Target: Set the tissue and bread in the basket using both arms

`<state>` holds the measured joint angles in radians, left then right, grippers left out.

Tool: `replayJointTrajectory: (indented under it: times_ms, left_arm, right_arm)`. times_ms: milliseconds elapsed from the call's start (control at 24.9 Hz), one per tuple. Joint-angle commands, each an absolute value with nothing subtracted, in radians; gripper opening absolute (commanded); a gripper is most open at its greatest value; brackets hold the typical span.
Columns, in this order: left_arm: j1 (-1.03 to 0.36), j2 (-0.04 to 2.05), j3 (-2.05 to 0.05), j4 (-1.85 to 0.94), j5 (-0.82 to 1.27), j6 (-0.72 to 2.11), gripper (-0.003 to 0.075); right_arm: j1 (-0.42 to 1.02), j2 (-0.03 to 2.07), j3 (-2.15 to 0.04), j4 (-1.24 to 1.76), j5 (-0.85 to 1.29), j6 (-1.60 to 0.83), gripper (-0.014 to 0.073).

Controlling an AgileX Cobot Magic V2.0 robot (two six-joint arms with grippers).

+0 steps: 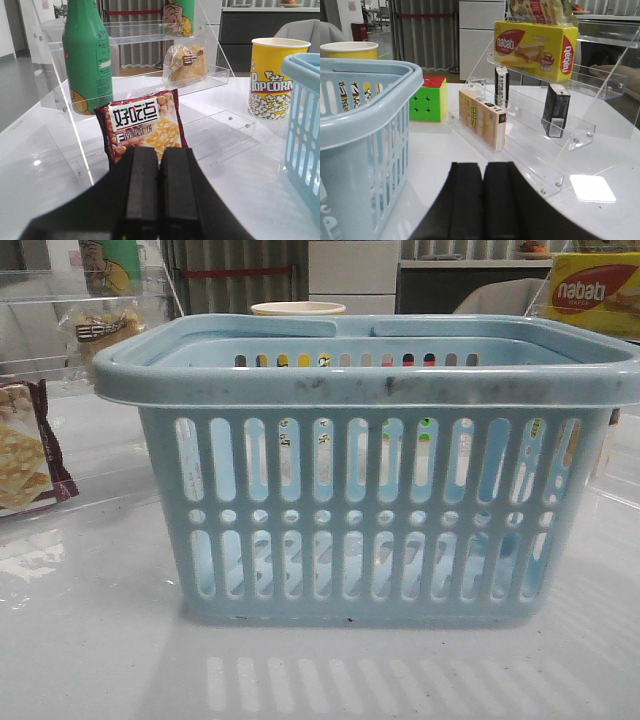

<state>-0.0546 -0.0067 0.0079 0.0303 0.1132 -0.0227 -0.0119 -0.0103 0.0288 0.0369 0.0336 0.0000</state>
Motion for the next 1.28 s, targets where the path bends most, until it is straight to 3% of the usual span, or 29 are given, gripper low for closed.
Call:
replayJointTrajectory:
  times_ms: [0, 682, 843, 923, 1245]
  left_arm:
    - [-0.059, -0.022, 0.007, 0.023, 0.033, -0.029, 0.0092]
    - [-0.059, -0.022, 0.007, 0.030, 0.027, -0.026, 0.0092]
    - [-0.061, -0.022, -0.005, 0.034, -0.116, -0.026, 0.0092]
    - [-0.061, -0.022, -0.053, 0.034, -0.153, -0.026, 0.0092]
    - [-0.061, 0.063, -0.397, 0.034, 0.051, -0.026, 0.0092]
  right_arm:
    - [-0.018, -0.028, 0.030, 0.031, -0.047, -0.007, 0.0055]
    - [-0.018, -0.028, 0.030, 0.031, -0.060, -0.008, 0.0055]
    - [-0.017, -0.028, -0.007, 0.032, -0.054, -0.008, 0.0055]
    - [-0.017, -0.028, -0.064, 0.032, -0.038, -0.008, 0.0055]
    - [-0.017, 0.054, -0.402, 0.032, 0.123, -0.008, 0.0055]
